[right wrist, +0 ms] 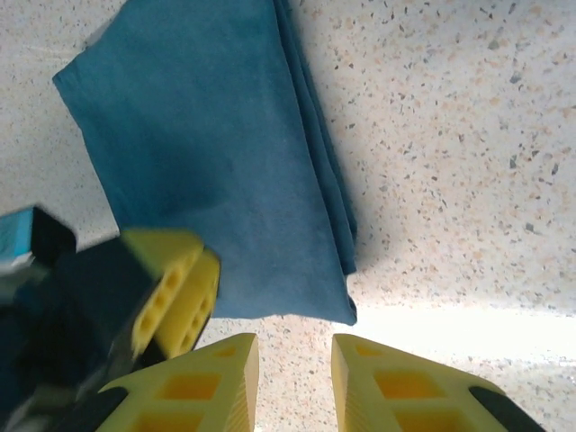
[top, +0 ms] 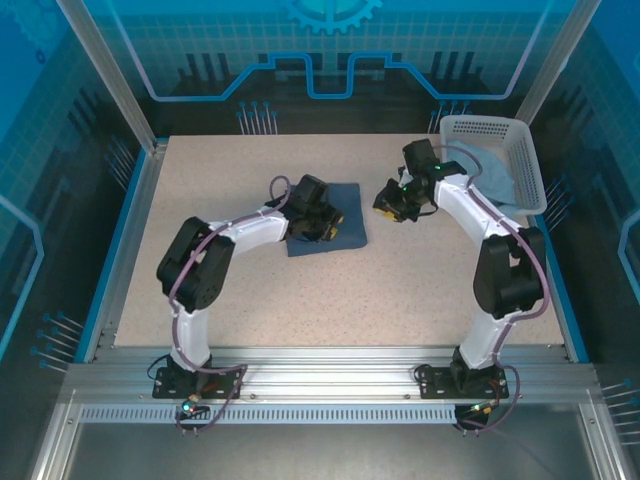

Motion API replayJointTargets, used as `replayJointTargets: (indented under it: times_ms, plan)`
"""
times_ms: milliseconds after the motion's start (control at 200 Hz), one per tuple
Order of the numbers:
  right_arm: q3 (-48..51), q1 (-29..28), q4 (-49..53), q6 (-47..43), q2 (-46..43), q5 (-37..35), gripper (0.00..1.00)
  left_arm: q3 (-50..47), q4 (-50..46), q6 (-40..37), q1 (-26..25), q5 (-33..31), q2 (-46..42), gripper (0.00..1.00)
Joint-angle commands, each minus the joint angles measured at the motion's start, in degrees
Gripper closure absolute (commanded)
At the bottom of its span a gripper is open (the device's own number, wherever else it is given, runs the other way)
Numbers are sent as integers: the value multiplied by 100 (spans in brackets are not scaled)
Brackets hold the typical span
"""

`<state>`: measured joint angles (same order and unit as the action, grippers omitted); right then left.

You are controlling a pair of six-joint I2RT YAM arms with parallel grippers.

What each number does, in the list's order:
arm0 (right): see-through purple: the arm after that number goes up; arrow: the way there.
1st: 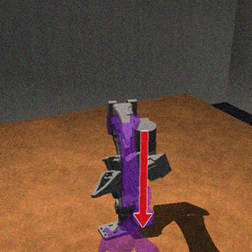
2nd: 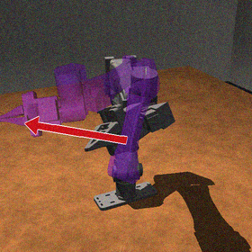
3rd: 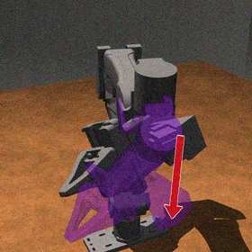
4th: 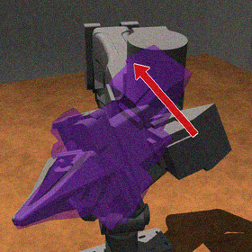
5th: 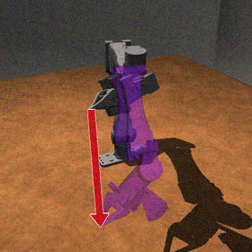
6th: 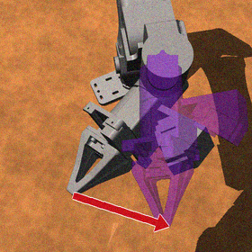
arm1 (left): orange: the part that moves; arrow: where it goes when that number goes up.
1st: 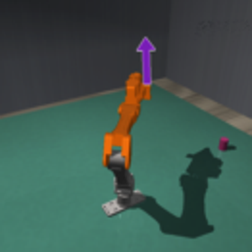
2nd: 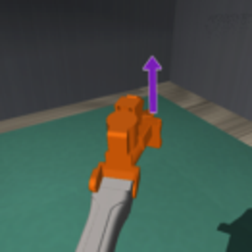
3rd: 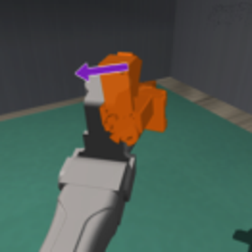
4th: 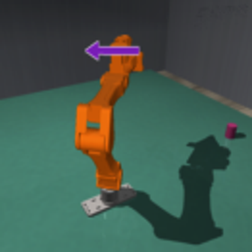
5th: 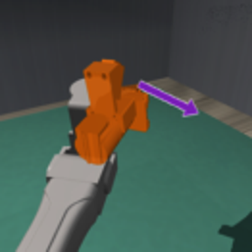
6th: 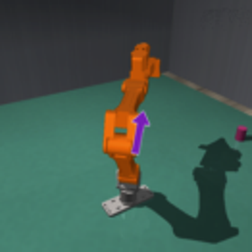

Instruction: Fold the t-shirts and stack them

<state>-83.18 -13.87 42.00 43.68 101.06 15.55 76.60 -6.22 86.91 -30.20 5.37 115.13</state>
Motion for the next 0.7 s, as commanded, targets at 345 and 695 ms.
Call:
replayJointTargets:
  times_ms: [345,695]
  plan:
    - [753,-28,122,1,-1171,312,72,172,591,586,657,-381,457,63]
    - [1175,-24,142,-26,-1575,350,71,-1437,54,1304,-152,-1336,-1594,49]
